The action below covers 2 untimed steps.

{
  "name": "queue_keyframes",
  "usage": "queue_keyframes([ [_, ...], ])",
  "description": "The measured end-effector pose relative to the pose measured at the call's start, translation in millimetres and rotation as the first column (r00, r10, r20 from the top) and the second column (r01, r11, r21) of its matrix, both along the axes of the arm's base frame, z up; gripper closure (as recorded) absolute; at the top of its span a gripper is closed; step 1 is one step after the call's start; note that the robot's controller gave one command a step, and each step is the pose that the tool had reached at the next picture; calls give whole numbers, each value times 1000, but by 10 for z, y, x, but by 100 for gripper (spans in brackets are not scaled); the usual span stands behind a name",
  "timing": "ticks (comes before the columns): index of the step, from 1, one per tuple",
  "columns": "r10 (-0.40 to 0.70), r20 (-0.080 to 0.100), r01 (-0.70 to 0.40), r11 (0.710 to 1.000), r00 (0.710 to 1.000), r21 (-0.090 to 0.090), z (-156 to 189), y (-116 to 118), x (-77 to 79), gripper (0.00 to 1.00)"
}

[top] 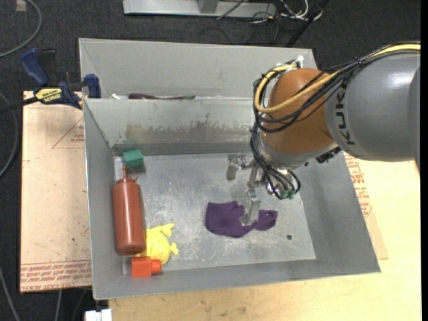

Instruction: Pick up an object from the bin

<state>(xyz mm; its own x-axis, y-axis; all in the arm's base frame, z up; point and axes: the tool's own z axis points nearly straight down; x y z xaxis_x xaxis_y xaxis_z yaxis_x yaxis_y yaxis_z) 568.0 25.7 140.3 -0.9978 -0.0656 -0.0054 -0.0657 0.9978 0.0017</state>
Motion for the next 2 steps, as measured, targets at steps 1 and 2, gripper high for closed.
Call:
queue_keyframes([
  [1, 127, -2, -127, 992, 992, -1, -446, 15, -165, 0],
  [2, -266, 1, 266, 964, 964, 3, -700, -235, -41, 100],
])
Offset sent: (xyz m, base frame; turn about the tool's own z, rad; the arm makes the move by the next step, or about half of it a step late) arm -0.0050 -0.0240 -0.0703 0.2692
